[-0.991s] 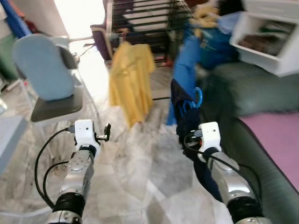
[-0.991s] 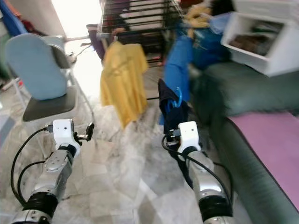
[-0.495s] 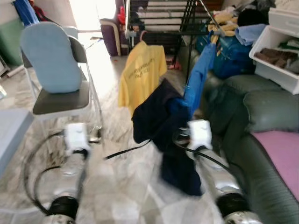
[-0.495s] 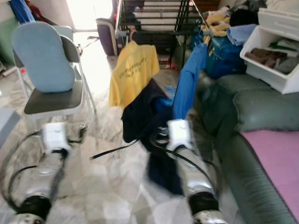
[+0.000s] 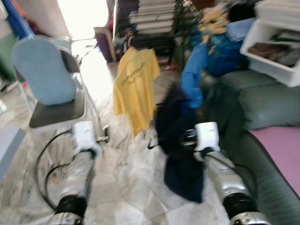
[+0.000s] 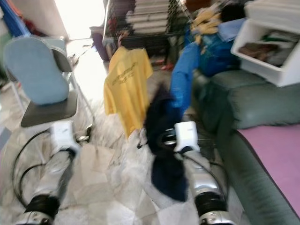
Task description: Hang hanger
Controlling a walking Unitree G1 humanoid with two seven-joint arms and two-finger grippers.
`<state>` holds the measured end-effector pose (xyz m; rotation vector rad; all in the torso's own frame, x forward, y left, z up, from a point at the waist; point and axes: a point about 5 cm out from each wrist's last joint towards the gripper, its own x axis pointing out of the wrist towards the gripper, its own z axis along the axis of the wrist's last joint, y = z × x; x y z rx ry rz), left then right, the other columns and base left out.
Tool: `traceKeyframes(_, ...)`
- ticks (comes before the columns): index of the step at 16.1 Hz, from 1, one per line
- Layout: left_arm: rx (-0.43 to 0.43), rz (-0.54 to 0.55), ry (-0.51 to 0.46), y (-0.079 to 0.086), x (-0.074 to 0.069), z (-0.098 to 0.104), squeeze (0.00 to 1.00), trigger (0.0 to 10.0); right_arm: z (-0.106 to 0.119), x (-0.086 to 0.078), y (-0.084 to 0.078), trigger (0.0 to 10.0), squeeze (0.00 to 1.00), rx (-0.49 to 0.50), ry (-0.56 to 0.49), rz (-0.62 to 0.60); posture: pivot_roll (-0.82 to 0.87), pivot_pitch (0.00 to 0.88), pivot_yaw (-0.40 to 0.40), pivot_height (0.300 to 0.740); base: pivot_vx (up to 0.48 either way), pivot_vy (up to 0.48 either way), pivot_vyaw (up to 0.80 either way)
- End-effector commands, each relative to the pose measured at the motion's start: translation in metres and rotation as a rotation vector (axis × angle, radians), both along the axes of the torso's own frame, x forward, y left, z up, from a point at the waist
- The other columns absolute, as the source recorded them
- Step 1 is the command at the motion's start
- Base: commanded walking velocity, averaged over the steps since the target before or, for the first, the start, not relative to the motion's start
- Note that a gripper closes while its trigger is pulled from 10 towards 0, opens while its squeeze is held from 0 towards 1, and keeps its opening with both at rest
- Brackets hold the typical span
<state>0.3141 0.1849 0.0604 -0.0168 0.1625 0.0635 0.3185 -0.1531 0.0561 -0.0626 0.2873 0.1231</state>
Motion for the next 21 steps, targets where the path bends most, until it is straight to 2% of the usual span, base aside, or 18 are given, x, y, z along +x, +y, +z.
traceKeyframes(1,0.021,0.026,0.01,0.0122,-0.0023,-0.0003,0.0,10.0,0.0103,0.0047,0.0143,10.0,0.0,0.025,-0.045,0.032,-0.09,0.0,0.066,0.74,0.469,0.0,0.0)
traceKeyframes(9,0.005,0.035,0.042,0.0132,-0.0015,-0.0037,0.0,10.0,0.0075,0.0045,0.0133,10.0,0.0,0.042,-0.011,0.044,-0.11,0.0,0.068,0.74,0.45,0.0,0.0)
traceKeyframes(18,-0.012,0.046,0.07,0.0135,0.002,-0.0051,0.0,10.0,0.0035,0.0067,0.0172,10.0,0.0,0.07,0.056,0.085,-0.12,0.0,0.072,0.74,0.33,0.344,0.0)
traceKeyframes(21,0.004,0.027,0.062,0.0127,0.0035,-0.0037,0.0,10.0,0.0039,0.0073,0.0182,10.0,0.0,0.067,0.059,0.086,-0.12,0.0,0.077,0.74,0.0,0.437,0.0)
